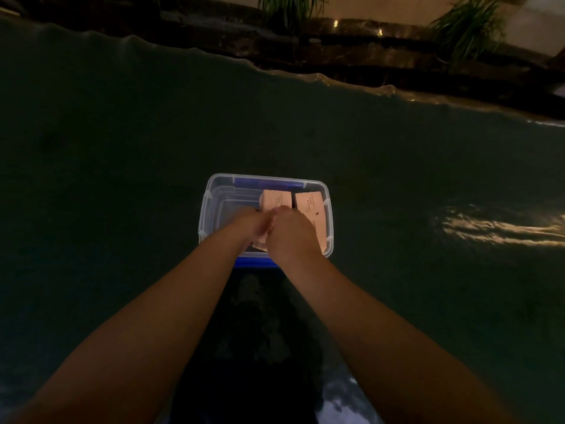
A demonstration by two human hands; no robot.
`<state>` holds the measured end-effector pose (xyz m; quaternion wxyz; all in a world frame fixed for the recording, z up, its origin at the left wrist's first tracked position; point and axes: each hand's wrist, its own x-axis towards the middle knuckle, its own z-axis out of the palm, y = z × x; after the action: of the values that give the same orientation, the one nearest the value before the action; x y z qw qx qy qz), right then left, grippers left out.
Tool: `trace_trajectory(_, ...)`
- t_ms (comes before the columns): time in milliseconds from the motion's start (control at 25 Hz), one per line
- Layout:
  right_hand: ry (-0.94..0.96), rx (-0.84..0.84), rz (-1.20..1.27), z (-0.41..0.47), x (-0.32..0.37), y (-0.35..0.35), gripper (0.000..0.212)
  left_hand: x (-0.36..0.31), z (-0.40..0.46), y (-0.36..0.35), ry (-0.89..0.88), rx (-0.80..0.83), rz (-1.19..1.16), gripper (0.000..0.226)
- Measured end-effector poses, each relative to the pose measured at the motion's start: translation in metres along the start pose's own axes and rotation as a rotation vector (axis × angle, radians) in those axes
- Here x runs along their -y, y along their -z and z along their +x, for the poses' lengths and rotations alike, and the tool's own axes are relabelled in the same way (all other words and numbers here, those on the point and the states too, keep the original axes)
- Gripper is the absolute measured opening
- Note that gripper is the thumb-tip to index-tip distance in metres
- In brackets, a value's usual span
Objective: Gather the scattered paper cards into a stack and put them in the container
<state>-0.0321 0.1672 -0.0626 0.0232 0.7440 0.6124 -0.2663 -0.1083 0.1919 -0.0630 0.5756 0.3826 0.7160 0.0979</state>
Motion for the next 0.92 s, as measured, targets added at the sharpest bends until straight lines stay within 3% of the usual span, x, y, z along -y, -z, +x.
trace_trajectory(200, 0.073, -0.106, 0.039, 0.0, -0.021, -0.012, 0.025, 0.002, 0.0, -0.003, -0.001, 0.013, 0.007, 0.029)
trace_trajectory(400, 0.24, -0.2, -0.159, 0.004, -0.032, -0.019, 0.025, 0.008, 0.001, -0.001, -0.025, 0.057, -0.063, 0.03)
trace_trajectory(600, 0.229, -0.097, -0.298, 0.01, -0.032, -0.021, 0.026, 0.011, 0.003, 0.005, -0.052, 0.069, -0.067, 0.025)
trace_trajectory(800, 0.099, 0.134, 0.016, -0.007, -0.033, 0.031, 0.02, 0.004, -0.024, 0.022, -0.239, 0.066, 0.239, 0.019)
trace_trajectory(920, 0.31, 0.037, 0.201, -0.058, -0.039, 0.107, 0.027, -0.013, -0.061, 0.051, -0.401, -0.006, 0.319, 0.007)
